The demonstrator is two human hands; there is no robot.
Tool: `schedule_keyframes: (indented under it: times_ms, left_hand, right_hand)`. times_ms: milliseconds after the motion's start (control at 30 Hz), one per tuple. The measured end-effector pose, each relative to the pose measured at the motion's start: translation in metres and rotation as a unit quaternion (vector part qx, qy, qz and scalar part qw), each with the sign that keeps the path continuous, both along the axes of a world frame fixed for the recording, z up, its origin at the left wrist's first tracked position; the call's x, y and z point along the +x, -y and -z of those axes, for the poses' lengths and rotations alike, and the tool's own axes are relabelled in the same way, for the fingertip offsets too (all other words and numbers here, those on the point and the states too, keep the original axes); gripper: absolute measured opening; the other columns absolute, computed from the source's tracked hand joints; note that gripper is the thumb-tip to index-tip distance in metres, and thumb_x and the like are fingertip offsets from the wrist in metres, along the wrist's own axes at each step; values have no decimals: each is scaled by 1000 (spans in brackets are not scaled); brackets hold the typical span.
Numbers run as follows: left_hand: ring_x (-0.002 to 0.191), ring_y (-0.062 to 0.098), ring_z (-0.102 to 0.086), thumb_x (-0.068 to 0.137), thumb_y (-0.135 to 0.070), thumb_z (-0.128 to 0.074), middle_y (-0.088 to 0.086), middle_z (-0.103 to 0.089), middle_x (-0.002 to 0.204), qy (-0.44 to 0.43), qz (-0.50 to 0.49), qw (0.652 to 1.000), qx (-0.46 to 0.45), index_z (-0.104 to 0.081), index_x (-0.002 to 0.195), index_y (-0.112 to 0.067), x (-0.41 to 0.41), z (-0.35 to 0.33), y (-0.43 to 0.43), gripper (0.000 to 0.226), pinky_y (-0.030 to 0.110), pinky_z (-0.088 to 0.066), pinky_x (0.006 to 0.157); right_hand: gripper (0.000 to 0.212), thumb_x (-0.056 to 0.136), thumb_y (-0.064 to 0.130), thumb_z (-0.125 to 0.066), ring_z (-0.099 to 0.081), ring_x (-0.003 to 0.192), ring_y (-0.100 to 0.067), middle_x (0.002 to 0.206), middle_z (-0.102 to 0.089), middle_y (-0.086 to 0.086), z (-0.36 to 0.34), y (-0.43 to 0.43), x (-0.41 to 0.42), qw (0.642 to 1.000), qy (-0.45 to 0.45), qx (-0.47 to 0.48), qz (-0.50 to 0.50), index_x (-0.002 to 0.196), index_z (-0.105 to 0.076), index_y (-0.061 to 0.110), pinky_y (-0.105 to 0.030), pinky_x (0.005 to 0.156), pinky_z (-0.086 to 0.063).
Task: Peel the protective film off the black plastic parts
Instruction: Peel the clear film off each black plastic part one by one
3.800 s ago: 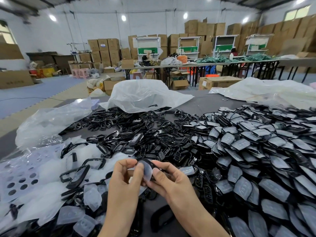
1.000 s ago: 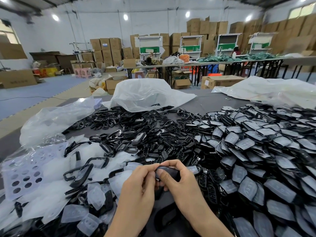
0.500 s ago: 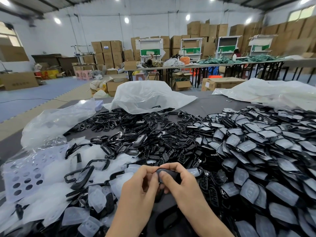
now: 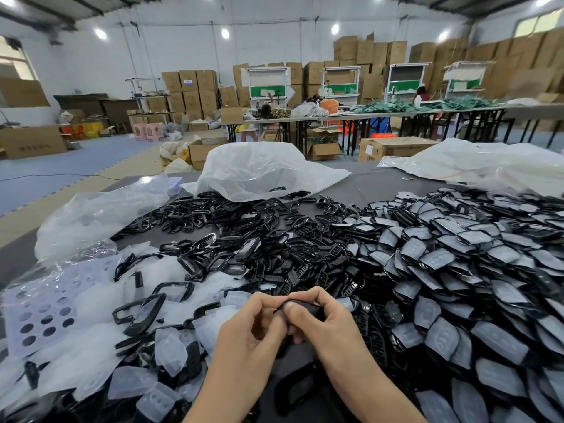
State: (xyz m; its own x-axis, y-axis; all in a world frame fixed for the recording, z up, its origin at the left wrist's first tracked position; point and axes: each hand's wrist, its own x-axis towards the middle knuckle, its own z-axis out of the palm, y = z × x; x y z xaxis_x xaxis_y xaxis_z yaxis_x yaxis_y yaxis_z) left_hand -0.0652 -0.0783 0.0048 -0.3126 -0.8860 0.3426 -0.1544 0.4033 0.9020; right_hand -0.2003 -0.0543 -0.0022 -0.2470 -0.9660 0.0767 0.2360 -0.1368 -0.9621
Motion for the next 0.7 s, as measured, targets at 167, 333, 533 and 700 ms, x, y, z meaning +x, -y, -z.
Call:
schedule_keyframes:
  times_ms: [167,333,533,700]
  left_hand:
    - [58,0,-52,92,-5,-63,-10,-64,66,18,-10,999,-26,-70,89,-35,0,-1,-1,32,11,-41,55]
    - [66,12,-63,94,-5,-62,-1,-68,70,-18,-45,999,6,-68,89,-27,-2,4,4,23,17,-49,62]
    - [77,31,-66,94,-9,-61,8,-69,77,-45,-87,994,47,-68,91,-22,-1,5,8,15,50,-56,81]
    - [72,24,-67,95,-11,-60,5,-70,77,-31,-96,994,30,-68,89,-25,0,3,8,17,46,-57,78]
  right_hand:
    - [13,84,8,-75,-62,62,-14,75,-70,-9,-1,0,-5,999,13,29,-19,94,-67,8,-24,55,-47]
    - [8,93,5,-65,-70,63,-19,79,-74,-8,-3,2,2,996,85,27,-8,101,-65,7,-24,56,-53]
    - [13,100,7,-55,-76,74,-23,89,-77,-13,-2,1,6,995,96,6,-9,108,-65,9,-24,62,-58]
    - [18,94,1,-63,-76,77,-24,92,-78,-11,-2,1,6,998,60,2,-8,110,-66,10,-22,65,-58]
